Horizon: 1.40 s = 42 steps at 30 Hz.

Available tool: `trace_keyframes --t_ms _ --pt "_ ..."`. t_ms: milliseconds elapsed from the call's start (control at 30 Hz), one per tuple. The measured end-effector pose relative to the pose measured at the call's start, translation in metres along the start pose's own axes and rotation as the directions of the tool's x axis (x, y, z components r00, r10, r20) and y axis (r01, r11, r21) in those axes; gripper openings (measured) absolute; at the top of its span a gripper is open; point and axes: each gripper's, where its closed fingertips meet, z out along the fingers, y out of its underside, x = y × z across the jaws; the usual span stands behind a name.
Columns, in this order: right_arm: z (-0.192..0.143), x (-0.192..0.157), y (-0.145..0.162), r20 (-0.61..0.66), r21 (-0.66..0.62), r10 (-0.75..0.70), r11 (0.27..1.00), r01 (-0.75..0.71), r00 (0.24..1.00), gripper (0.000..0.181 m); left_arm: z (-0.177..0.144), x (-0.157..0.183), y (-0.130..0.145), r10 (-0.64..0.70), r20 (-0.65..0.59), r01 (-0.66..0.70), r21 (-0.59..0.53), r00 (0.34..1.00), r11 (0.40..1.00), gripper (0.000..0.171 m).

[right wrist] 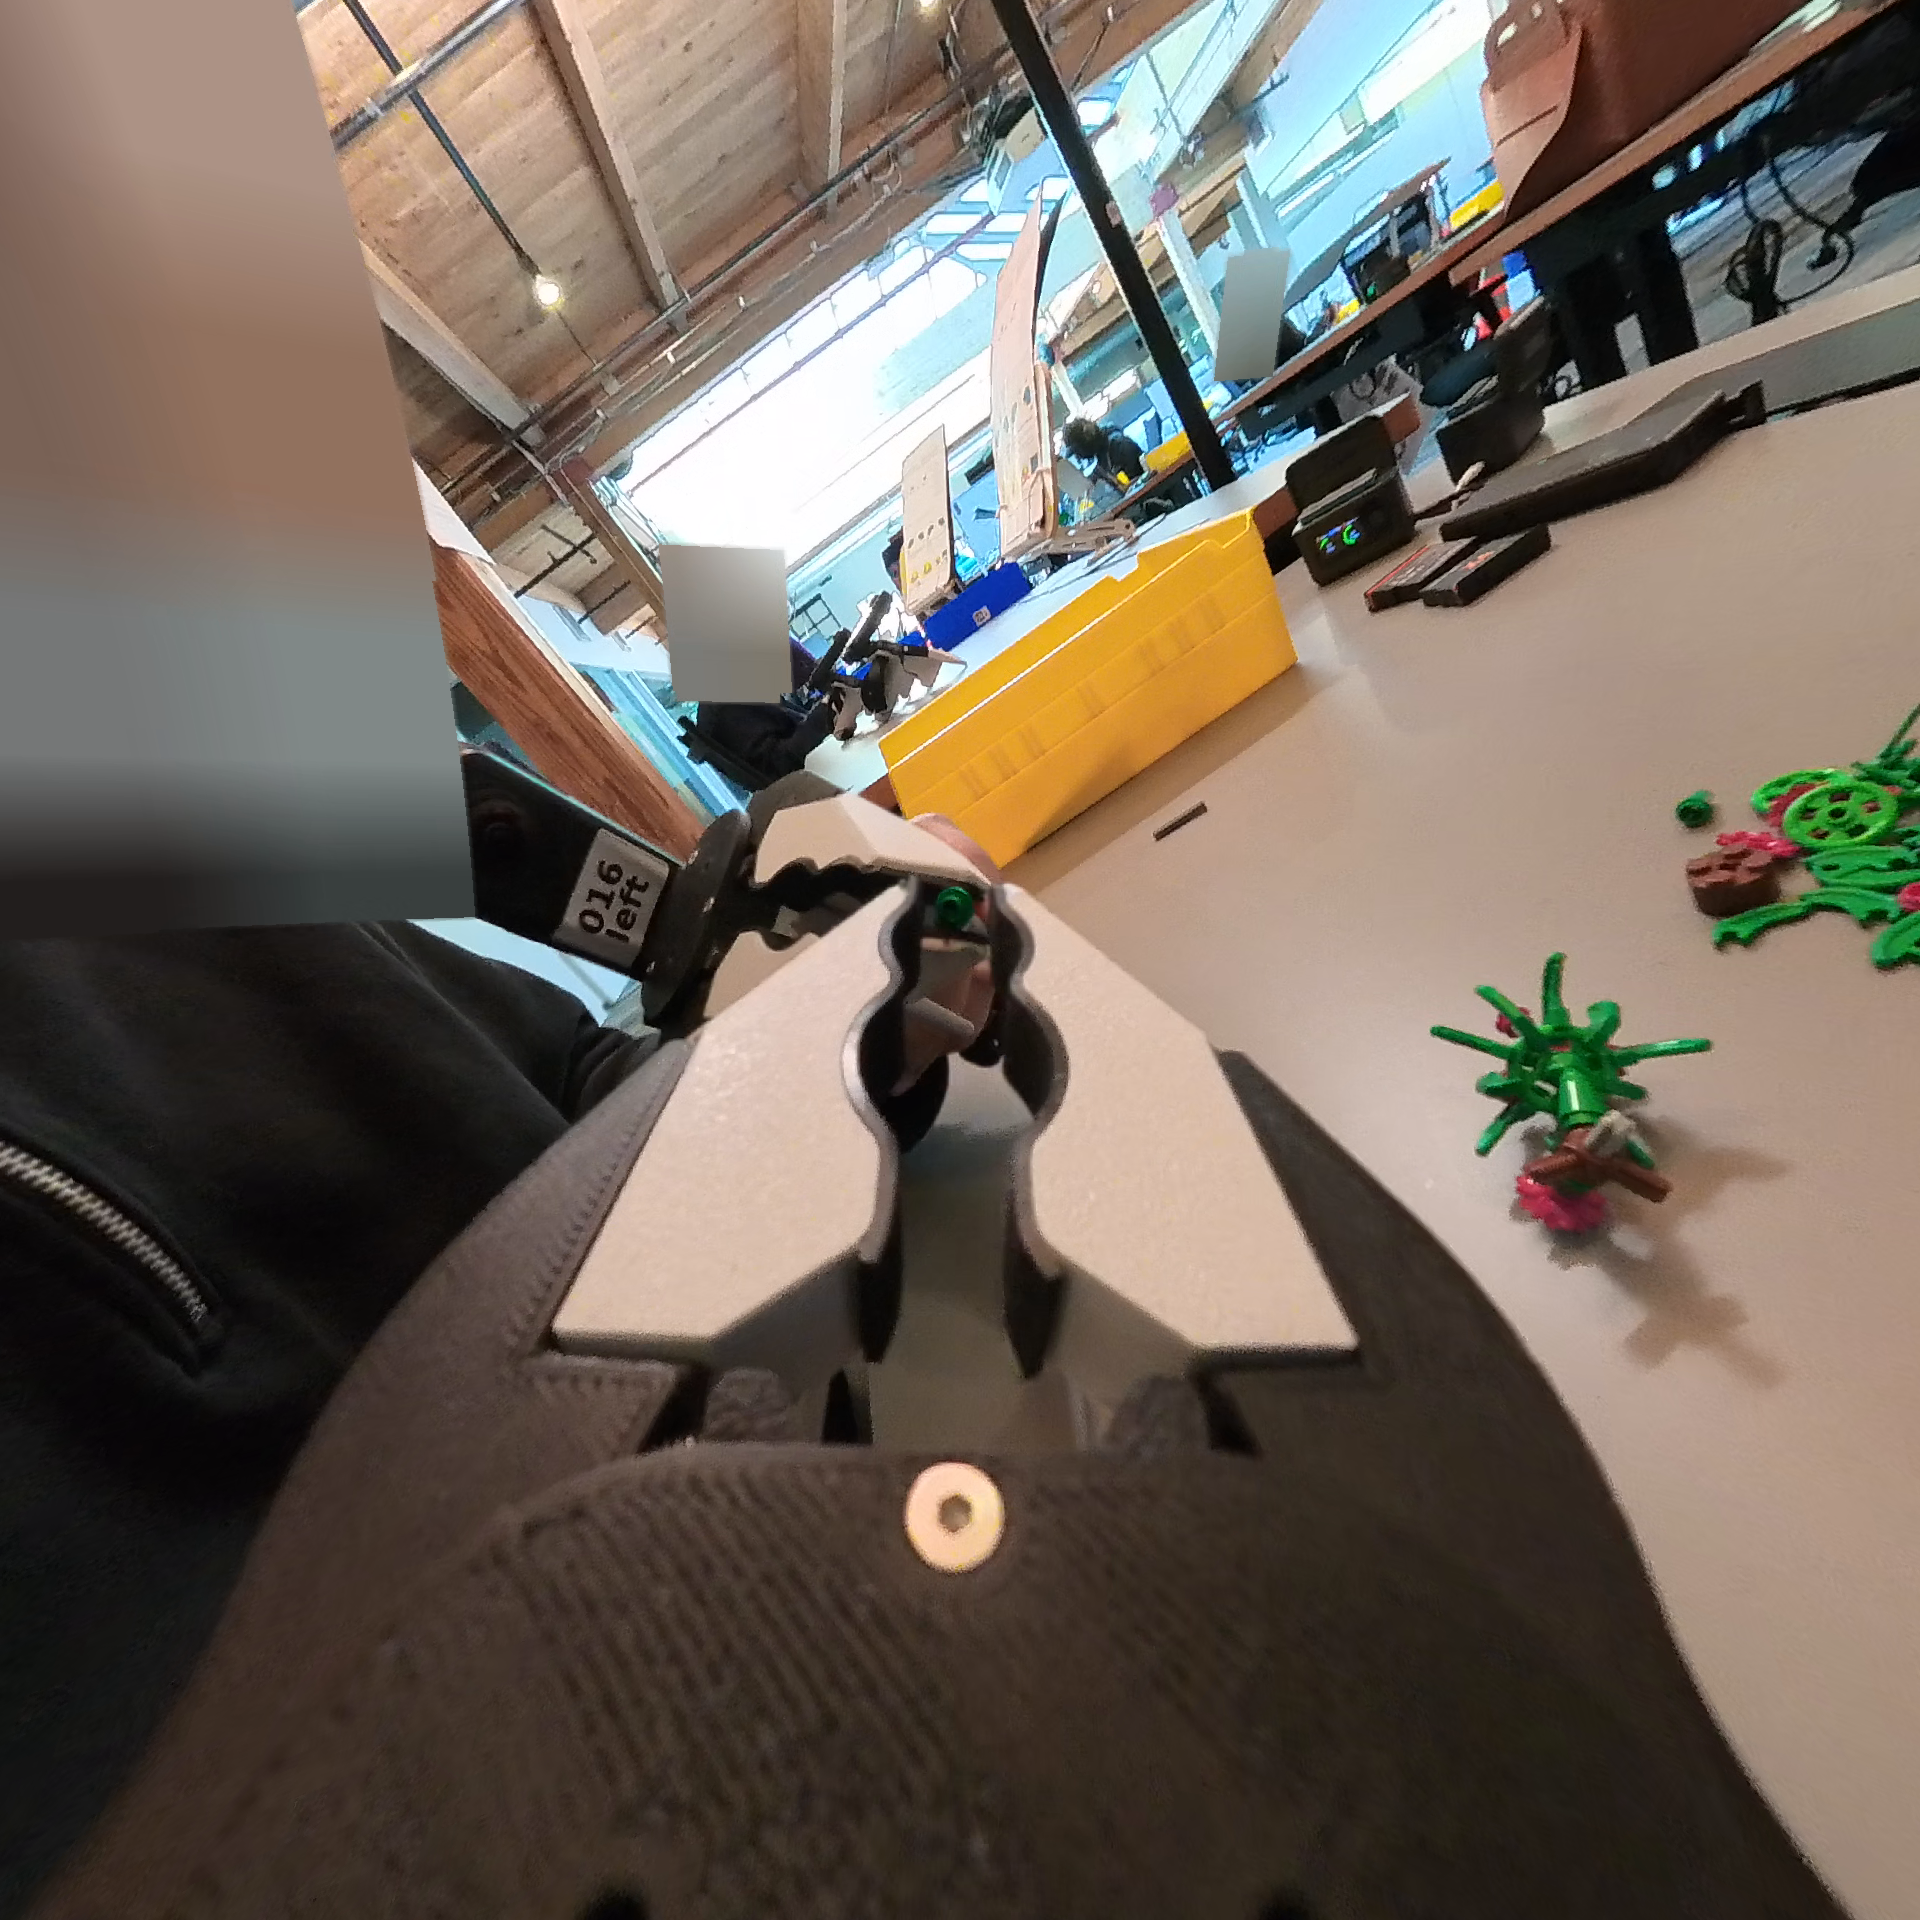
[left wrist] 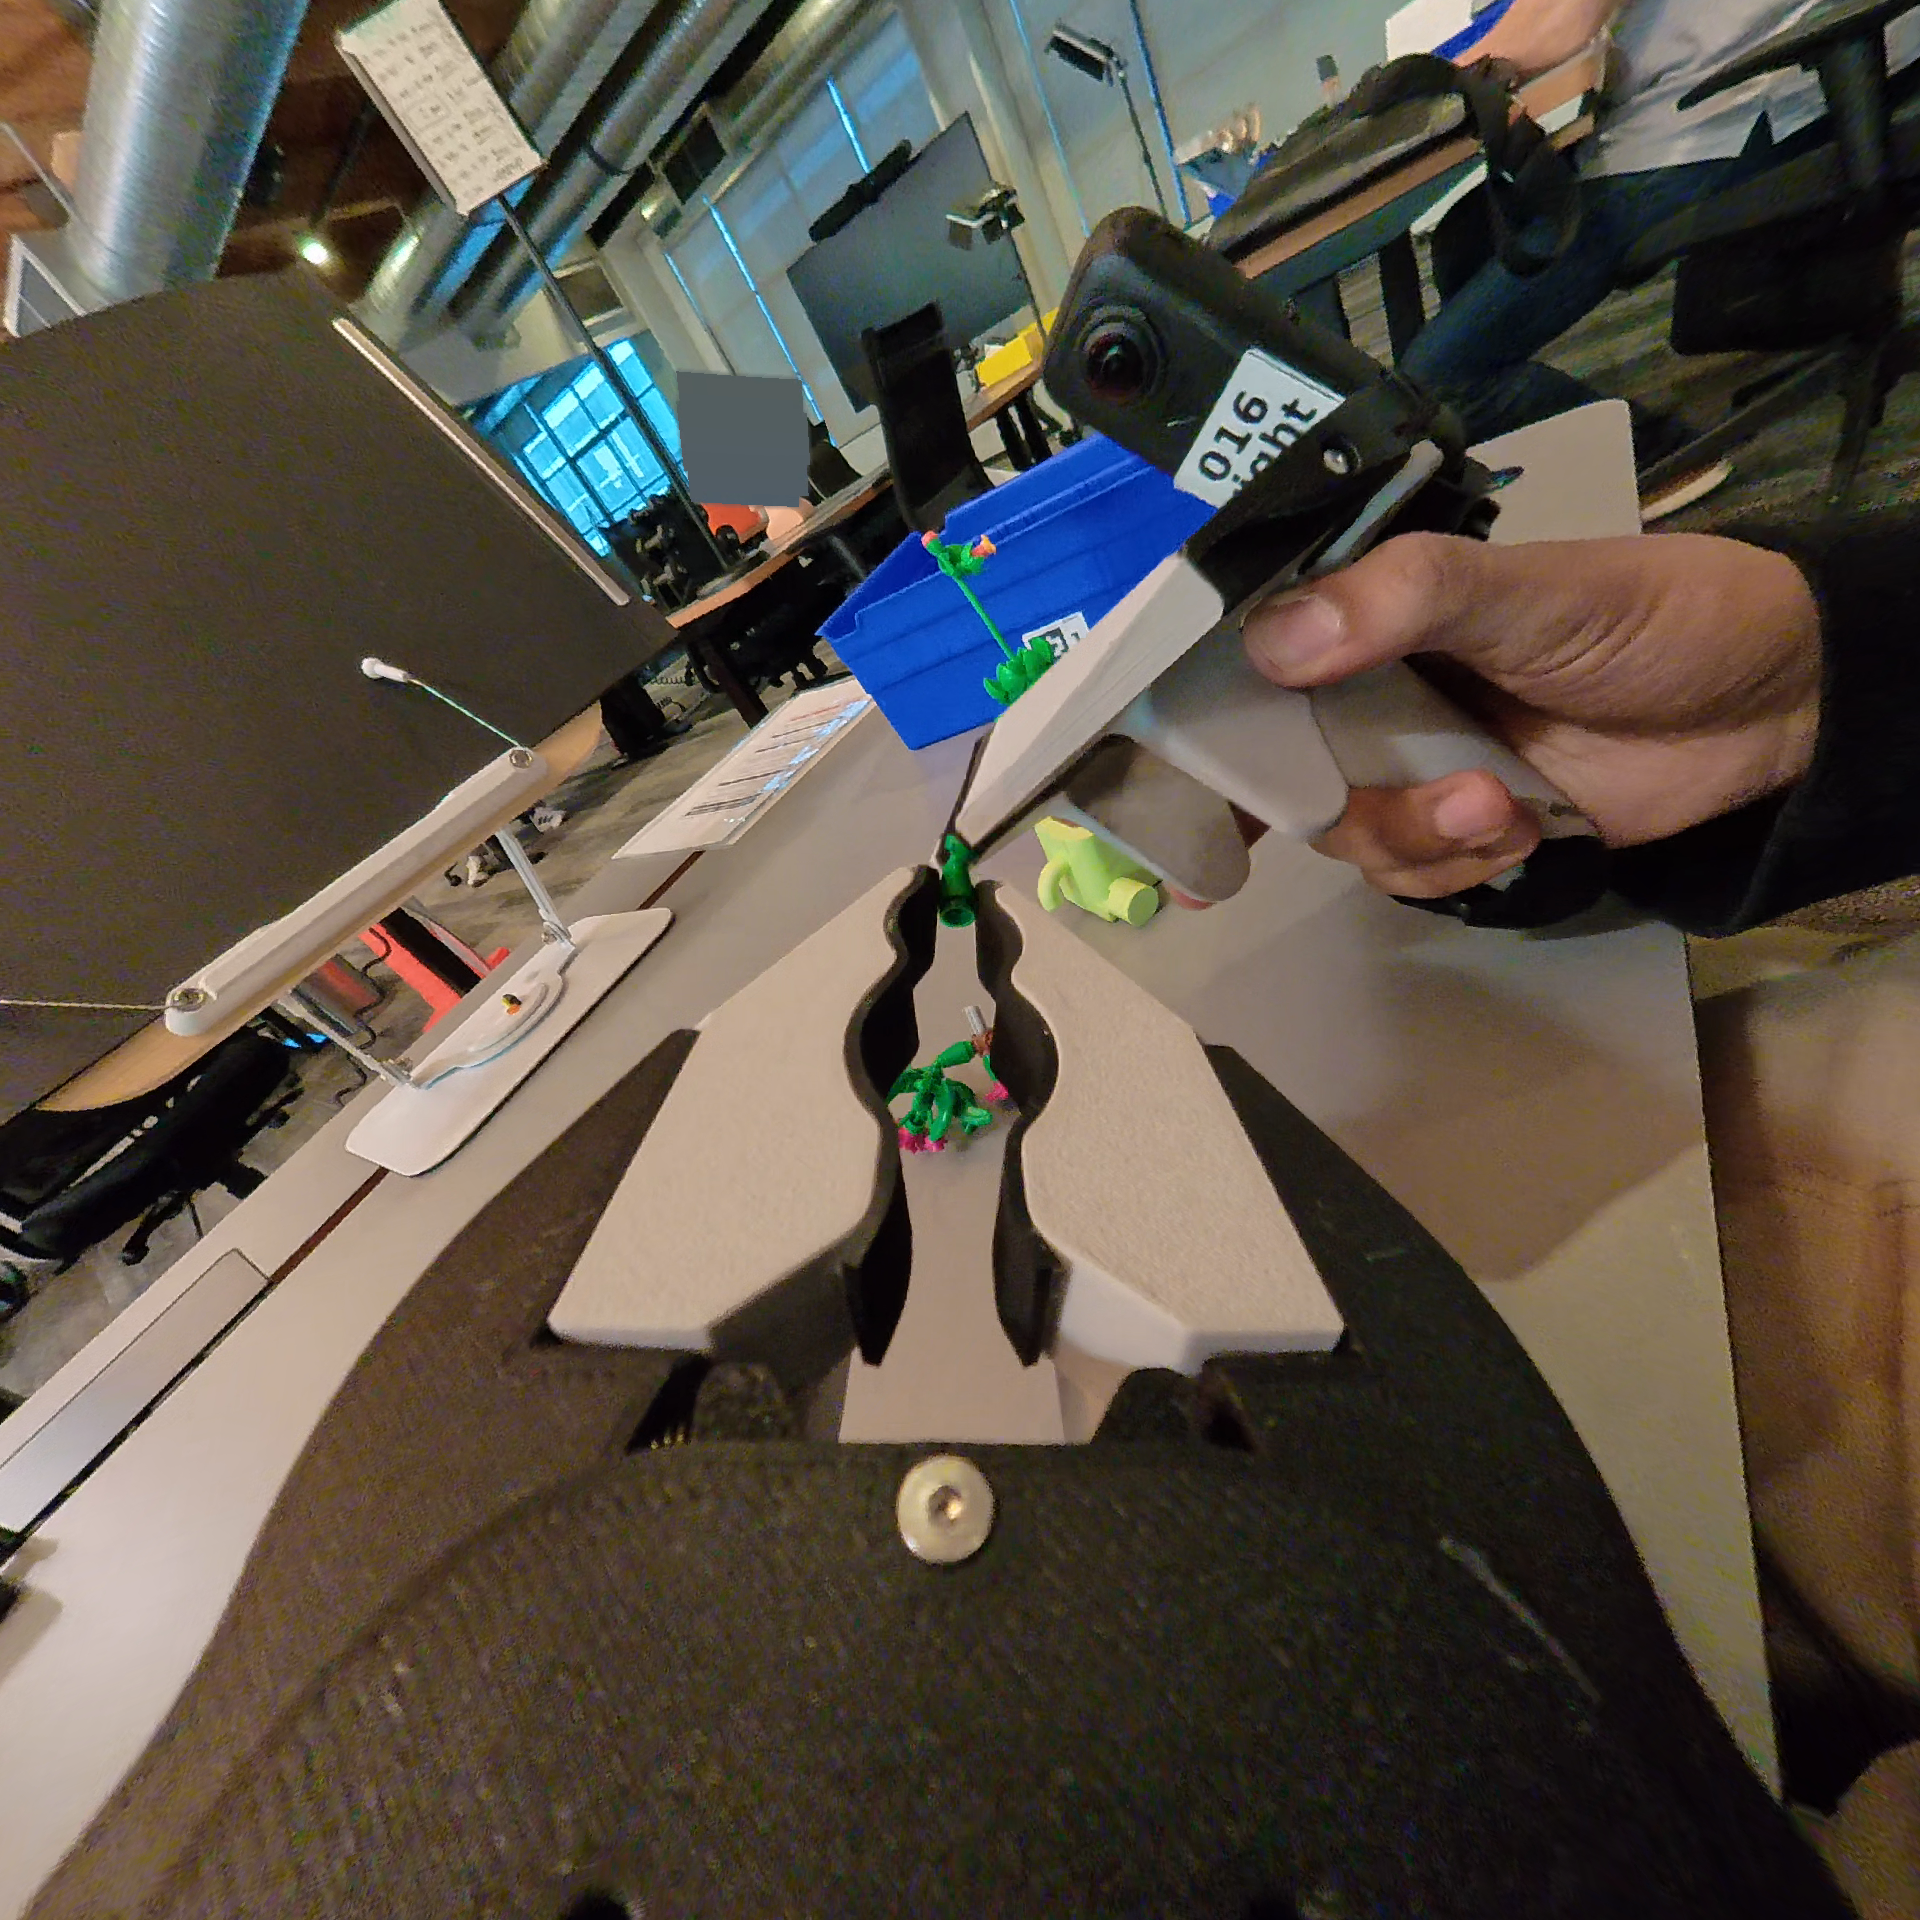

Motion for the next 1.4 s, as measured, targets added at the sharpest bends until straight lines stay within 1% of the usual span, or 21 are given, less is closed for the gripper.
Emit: trace_keyframes --t_ms 100,233,367,433,500,633,700,767,833,933,1100,1167,1233,1267,1300,1333,1367,1400 --pt "-0.002 0.0 -0.003 -0.008 0.01 -0.023 1.0 0.023 1.0 0.011 0.0 -0.001 0.002 0.003 0.002 -0.003 -0.012 1.0 1.0 0.003" --pt "0.001 0.0 0.0 -0.037 -0.011 -0.087 0.996 0.087 0.996 0.007 0.001 0.001 0.001 -0.009 -0.007 0.009 -0.021 1.0 1.0 0.002" --pt "0.002 -0.002 -0.001 -0.027 -0.007 -0.088 0.996 0.088 0.996 0.005 0.0 0.001 -0.003 -0.048 -0.024 0.047 -0.007 0.999 0.999 0.002" --pt "0.001 -0.003 -0.002 -0.032 -0.008 -0.111 0.994 0.111 0.993 0.005 0.001 0.001 -0.004 -0.084 -0.03 0.084 -0.008 0.996 0.996 0.003" --pt "0.001 -0.004 -0.004 -0.053 -0.014 -0.17 0.985 0.169 0.984 0.005 0.001 0.001 -0.007 -0.143 -0.046 0.143 -0.006 0.989 0.99 0.003" --pt "0.002 -0.008 -0.008 -0.097 -0.011 -0.267 0.964 0.267 0.959 0.006 0.001 -0.001 -0.013 -0.217 -0.05 0.217 0.004 0.975 0.976 0.003" --pt "0.001 -0.01 -0.01 -0.105 0.003 -0.284 0.958 0.286 0.953 0.005 0.001 -0.001 -0.016 -0.259 -0.054 0.26 0.016 0.964 0.965 0.003" --pt "0.0 -0.01 -0.012 -0.128 -0.001 -0.297 0.954 0.299 0.946 0.004 0.002 0.0 -0.017 -0.273 -0.039 0.274 0.02 0.961 0.962 0.003" --pt "-0.001 -0.009 -0.013 -0.185 -0.03 -0.351 0.935 0.352 0.918 0.004 0.003 -0.001 -0.017 -0.274 -0.026 0.275 0.02 0.961 0.961 0.003" --pt "-0.002 -0.01 -0.017 -0.254 -0.042 -0.399 0.914 0.403 0.881 0.004 0.003 -0.002 -0.021 -0.315 -0.027 0.316 0.036 0.949 0.948 0.004" --pt "-0.002 -0.013 -0.023 -0.313 -0.061 -0.447 0.89 0.452 0.838 0.003 0.002 -0.004 -0.027 -0.342 -0.013 0.342 0.067 0.94 0.937 0.004" --pt "-0.001 -0.013 -0.024 -0.326 -0.068 -0.451 0.888 0.455 0.831 0.003 0.002 -0.005 -0.028 -0.378 -0.017 0.378 0.072 0.926 0.923 0.004" --pt "-0.001 -0.014 -0.025 -0.334 -0.079 -0.465 0.881 0.467 0.82 0.003 0.001 -0.005 -0.031 -0.451 -0.051 0.453 0.087 0.891 0.887 0.004" --pt "-0.002 -0.014 -0.025 -0.345 -0.093 -0.482 0.871 0.482 0.805 0.003 0.001 -0.005 -0.031 -0.477 -0.062 0.481 0.091 0.877 0.872 0.004" --pt "-0.002 -0.014 -0.025 -0.359 -0.121 -0.515 0.852 0.509 0.778 0.003 0.002 -0.005 -0.031 -0.457 -0.046 0.459 0.093 0.888 0.883 0.004" --pt "-0.002 -0.013 -0.024 -0.377 -0.168 -0.571 0.817 0.552 0.729 0.003 0.002 -0.004 -0.03 -0.411 -0.022 0.411 0.085 0.911 0.908 0.004" --pt "-0.002 -0.012 -0.024 -0.396 -0.228 -0.634 0.768 0.598 0.664 0.003 0.002 -0.005 -0.029 -0.367 0.0 0.366 0.077 0.93 0.928 0.004" --pt "-0.001 -0.012 -0.023 -0.41 -0.285 -0.686 0.722 0.631 0.6 0.003 0.001 -0.005 -0.028 -0.345 0.016 0.343 0.076 0.939 0.936 0.003"
